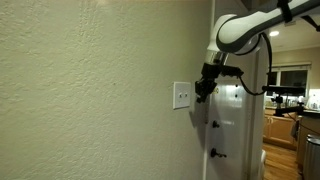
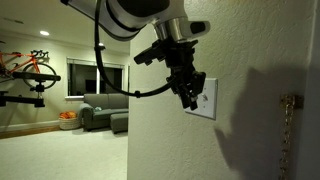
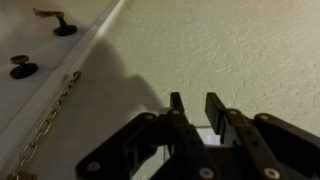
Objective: Lift up the right switch on the wall.
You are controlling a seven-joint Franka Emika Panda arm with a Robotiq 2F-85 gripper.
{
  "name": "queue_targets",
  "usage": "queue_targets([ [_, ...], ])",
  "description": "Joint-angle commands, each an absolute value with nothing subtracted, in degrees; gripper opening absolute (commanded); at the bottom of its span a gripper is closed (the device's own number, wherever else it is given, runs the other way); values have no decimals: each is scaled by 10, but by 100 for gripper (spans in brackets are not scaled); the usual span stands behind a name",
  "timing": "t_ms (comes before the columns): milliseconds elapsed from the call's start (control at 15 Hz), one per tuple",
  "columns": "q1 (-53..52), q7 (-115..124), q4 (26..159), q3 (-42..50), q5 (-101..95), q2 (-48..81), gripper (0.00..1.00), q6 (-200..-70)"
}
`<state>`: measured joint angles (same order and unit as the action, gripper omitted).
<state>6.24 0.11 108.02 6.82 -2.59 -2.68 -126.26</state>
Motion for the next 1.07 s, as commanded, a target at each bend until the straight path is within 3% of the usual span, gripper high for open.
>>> queue_targets([
  [0,63,3,1137,65,-34,-59,62,-1241],
  [400,56,-9,1199,57,-29,-88,99,-1190],
  [1000,47,-22,1222,43,-27,-93,100,-1191],
])
